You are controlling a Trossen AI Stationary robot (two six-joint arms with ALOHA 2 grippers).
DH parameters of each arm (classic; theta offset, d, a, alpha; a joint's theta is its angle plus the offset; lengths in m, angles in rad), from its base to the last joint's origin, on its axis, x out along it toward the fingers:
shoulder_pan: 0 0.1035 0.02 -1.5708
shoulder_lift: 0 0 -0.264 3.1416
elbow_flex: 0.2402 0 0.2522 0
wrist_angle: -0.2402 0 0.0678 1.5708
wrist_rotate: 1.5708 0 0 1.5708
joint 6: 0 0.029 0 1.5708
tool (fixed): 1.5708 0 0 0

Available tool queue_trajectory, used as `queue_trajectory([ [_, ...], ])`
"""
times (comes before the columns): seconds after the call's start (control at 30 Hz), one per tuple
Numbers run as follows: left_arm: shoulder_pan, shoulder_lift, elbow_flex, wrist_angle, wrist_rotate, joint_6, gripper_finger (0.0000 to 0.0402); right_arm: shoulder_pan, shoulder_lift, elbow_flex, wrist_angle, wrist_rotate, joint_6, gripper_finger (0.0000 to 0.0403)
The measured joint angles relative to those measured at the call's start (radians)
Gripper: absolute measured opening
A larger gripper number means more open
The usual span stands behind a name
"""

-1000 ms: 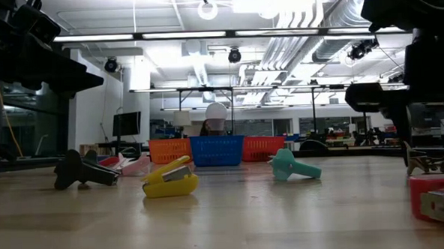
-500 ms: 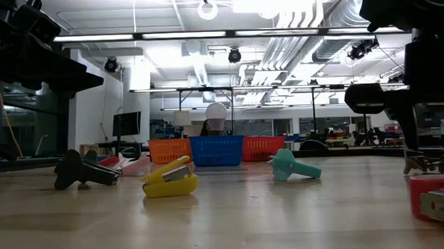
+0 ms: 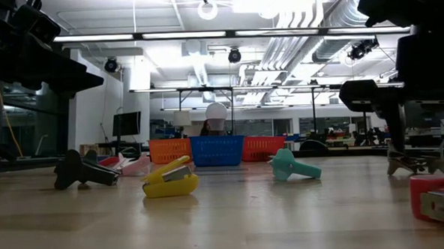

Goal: Pick and place Stapler, Stapler remover, tape
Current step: Put the gray staple remover into the orange basket

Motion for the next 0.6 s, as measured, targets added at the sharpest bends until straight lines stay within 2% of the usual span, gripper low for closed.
queue_trajectory([
  [0.13,0.0,0.0,0.0,0.0,0.0,0.0,0.0246,0.0,0.0,0.0,0.043,0.009,-0.002,0.0215],
  [0.3,0.0,0.0,0.0,0.0,0.0,0.0,0.0246,0.0,0.0,0.0,0.057,0.003,-0.003,0.0218],
  [0.6,0.0,0.0,0.0,0.0,0.0,0.0,0.0246,0.0,0.021,0.0,0.061,-0.023,-0.003,0.0162],
])
